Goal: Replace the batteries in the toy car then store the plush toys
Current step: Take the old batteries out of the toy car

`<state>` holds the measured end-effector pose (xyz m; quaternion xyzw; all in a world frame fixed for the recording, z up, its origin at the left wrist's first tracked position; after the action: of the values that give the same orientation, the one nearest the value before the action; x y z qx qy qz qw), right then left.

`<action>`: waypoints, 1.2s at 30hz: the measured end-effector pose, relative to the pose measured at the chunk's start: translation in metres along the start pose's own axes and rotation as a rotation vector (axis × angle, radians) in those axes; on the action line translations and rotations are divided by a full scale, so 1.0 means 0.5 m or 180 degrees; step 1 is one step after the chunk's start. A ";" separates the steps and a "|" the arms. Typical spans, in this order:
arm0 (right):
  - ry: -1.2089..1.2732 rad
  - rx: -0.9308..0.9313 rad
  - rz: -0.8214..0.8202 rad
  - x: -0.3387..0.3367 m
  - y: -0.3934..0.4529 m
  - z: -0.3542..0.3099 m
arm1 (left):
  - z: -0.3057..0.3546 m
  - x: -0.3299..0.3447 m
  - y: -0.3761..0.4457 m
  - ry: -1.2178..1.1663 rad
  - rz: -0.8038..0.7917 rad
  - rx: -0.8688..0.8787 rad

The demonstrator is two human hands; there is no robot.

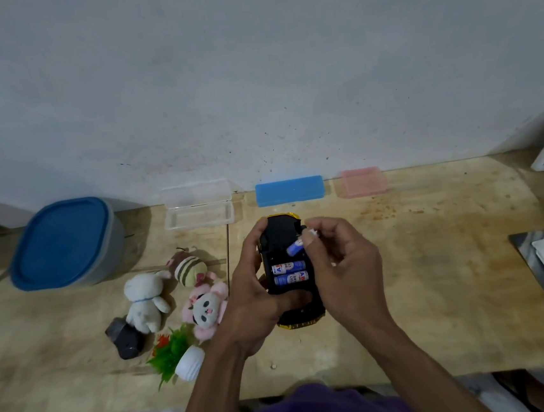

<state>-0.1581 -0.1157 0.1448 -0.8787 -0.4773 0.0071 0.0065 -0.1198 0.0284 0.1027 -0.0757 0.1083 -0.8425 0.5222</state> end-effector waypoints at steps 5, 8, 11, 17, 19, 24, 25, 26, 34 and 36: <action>-0.0569 0.0357 -0.0874 0.030 0.017 0.012 | -0.007 -0.001 -0.001 0.0026 -0.0037 -0.0067; -0.1598 -0.0062 -0.1219 0.061 0.012 0.003 | -0.008 0.004 0.000 0.0158 -0.0108 -0.0042; -0.1959 0.0026 -0.1319 0.078 0.012 0.011 | -0.011 0.002 0.001 0.0298 -0.0087 -0.0042; -0.2161 0.0202 -0.1481 0.098 0.012 0.014 | 0.001 0.000 -0.007 0.0400 -0.0093 0.0083; -0.2096 0.0313 -0.1559 0.105 0.015 0.017 | -0.001 -0.001 -0.008 0.0362 -0.0102 0.0045; -0.1997 0.0470 -0.1723 0.109 0.033 0.020 | -0.013 -0.008 -0.007 0.0255 -0.0086 -0.0060; -0.1990 0.0479 -0.1743 0.111 0.037 0.020 | -0.013 -0.008 -0.007 0.0235 -0.0084 -0.0071; -0.1983 0.0500 -0.1762 0.112 0.041 0.021 | -0.014 -0.008 -0.007 0.0212 -0.0082 -0.0084; -0.1889 0.0649 -0.1925 0.114 0.049 0.023 | -0.026 -0.005 -0.006 0.0129 -0.0153 -0.0198; -0.1835 0.0627 -0.1981 0.115 0.048 0.022 | -0.028 -0.004 -0.005 0.0139 -0.0208 -0.0218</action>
<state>-0.1070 -0.0805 0.1329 -0.6502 -0.6988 0.2954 -0.0414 -0.1244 0.0327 0.0899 -0.0787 0.1459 -0.8564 0.4890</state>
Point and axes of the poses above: each hand's wrist, its own y-axis towards the middle knuckle, its own x-axis out of the palm, z = x × y, the point moved 9 cm from there along y, towards the middle knuckle, and after that the axes turned 9 degrees about y, right-handed, at the moved point
